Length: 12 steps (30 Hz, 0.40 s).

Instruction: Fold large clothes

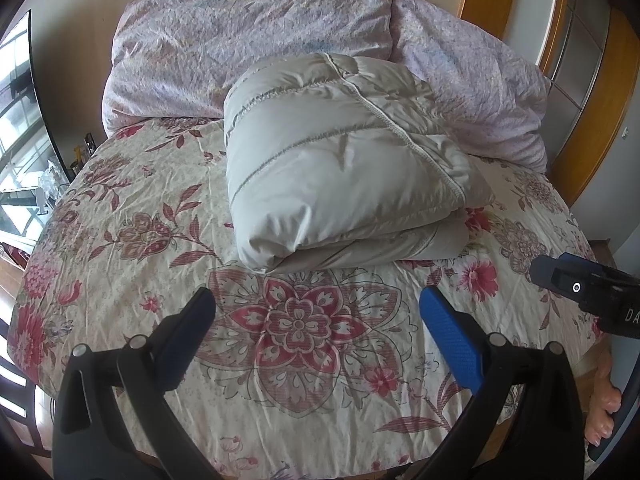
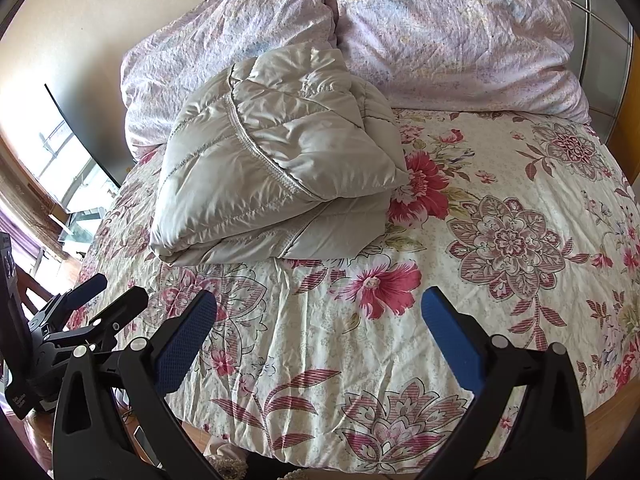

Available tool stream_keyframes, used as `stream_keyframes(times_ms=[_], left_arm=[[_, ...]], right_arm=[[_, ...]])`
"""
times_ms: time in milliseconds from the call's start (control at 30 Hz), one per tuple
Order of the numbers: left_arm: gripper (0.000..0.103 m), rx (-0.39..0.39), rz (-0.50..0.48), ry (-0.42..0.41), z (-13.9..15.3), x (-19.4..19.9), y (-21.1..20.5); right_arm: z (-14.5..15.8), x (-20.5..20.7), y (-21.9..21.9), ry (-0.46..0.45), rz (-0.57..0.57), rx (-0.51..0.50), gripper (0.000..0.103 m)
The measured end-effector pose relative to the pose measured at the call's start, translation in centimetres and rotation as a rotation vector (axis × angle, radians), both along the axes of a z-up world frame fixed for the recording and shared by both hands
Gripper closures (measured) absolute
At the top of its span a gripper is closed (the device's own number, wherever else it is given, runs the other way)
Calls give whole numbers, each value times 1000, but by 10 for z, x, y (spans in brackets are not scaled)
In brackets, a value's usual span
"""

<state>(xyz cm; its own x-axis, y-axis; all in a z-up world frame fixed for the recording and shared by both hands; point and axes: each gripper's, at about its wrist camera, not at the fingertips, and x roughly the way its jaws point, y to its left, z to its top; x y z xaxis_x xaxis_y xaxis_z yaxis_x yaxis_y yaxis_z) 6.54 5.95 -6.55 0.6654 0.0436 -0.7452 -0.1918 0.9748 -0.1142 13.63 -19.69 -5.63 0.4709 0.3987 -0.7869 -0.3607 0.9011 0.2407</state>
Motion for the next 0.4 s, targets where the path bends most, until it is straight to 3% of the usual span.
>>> stream_keyframes(times_ms=[400], left_arm=[[2, -10, 9, 10, -2, 1, 2]], right_arm=[[-2, 2, -2, 6, -3, 5, 1]])
